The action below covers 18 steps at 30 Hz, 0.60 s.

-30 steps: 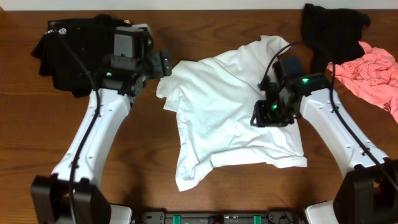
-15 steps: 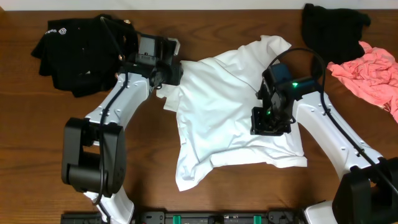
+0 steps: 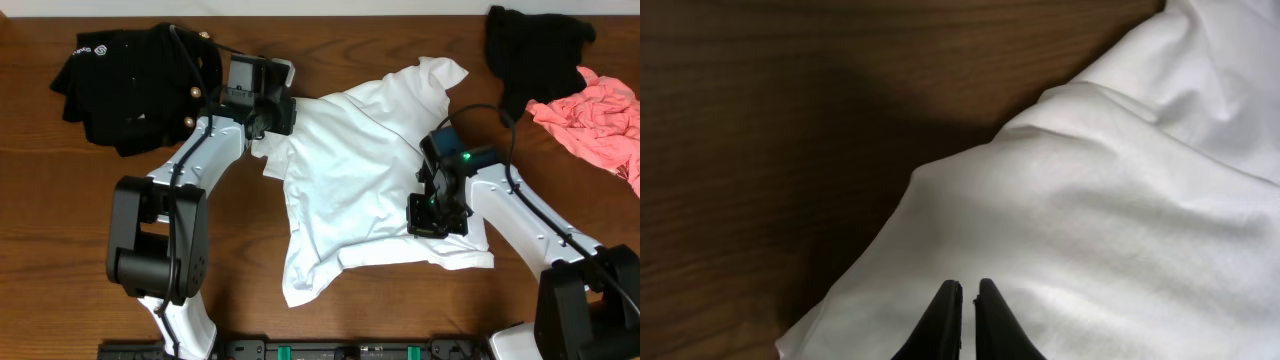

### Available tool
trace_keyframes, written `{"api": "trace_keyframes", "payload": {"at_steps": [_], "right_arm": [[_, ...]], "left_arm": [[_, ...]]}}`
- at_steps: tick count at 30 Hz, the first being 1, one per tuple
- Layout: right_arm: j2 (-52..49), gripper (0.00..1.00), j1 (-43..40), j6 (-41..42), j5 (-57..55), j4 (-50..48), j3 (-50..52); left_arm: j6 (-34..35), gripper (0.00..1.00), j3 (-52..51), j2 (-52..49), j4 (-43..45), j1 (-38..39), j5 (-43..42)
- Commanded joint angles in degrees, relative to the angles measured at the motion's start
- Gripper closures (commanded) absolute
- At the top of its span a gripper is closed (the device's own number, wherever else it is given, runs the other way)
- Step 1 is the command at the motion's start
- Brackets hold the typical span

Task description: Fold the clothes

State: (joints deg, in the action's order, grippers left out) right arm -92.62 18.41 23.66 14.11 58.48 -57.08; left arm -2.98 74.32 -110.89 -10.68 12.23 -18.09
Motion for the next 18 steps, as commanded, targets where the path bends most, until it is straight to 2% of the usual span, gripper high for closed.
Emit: {"api": "trace_keyframes", "payload": {"at_steps": [1,6,11,18], "right_arm": [[0.4,0.99,1.0,1.2,-0.4,-2.2,2.9],[0.4,0.99,1.0,2.7,-0.4,-7.5,7.2],[0.4,0.99,1.0,2.7,-1.4,-12.8,9.8],[0.4,0.99,0.8,2.7,-5.6,-15.9,10.4]], "left_arm": [[-4.4,0.93,0.0,-0.8,0.1,1.3,-1.0],[-8.3,0.94,0.0,-2.2,0.9,3.1,-0.7],[-8.6,0.94,0.0,-5.5,2.8,3.4,0.5],[-7.4,0.94,0.0,-8.4,2.0,3.3,12.3]]}}
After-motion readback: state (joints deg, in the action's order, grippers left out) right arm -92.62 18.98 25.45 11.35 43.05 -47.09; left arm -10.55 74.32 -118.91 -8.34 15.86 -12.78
